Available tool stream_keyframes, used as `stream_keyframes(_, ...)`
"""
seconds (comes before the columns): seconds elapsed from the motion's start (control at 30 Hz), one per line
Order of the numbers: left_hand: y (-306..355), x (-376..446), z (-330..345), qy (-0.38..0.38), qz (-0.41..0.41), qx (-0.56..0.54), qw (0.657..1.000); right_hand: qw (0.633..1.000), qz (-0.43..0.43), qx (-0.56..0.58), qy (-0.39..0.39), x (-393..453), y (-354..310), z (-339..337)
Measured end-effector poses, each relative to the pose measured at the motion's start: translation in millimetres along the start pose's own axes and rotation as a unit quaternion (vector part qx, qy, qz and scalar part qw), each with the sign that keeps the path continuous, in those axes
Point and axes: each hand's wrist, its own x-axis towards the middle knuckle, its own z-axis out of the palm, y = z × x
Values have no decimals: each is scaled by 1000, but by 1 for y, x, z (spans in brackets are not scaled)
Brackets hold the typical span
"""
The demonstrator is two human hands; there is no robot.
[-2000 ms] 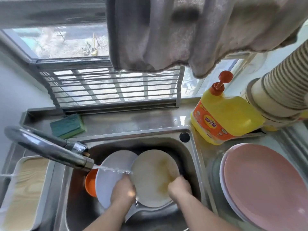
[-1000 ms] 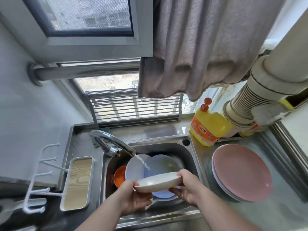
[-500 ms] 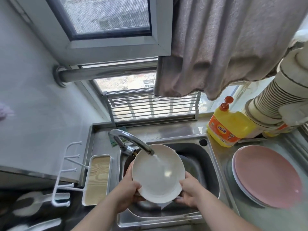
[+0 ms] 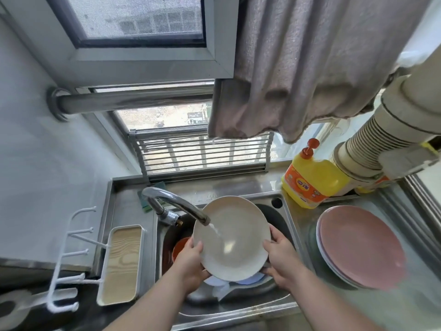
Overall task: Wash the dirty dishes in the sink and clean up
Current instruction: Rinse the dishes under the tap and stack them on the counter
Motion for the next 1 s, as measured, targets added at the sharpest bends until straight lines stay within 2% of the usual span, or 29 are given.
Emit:
stream_keyframes(0.23,-8,-1,9,0,-57,26,998,996,-10,-93,11,-13,-3,-30)
stream_keyframes(0.4,3,-3,0,-2,-117,-4,993,987,-20,-156,-4,-14,4,-42)
stream_keyframes(0.57,12,6,-21,-47,-183,9,982,947,-120,-297,-31,-4,3,-40)
stream_keyframes(0.63,5,10,-29,-44,-209,-35,976,942,-113,-312,-56,2,0,-31)
stream_keyframes(0.7,-5,11,-32,-39,-230,-64,970,950,-88,-290,-68,8,3,-21)
stream_keyframes(0.83,-14,5,-27,1,-220,-31,975,984,-21,-176,-15,19,22,-7)
stream_keyframes(1.0,-18,10,-30,36,-191,-4,981,993,88,-81,-6,20,32,12)
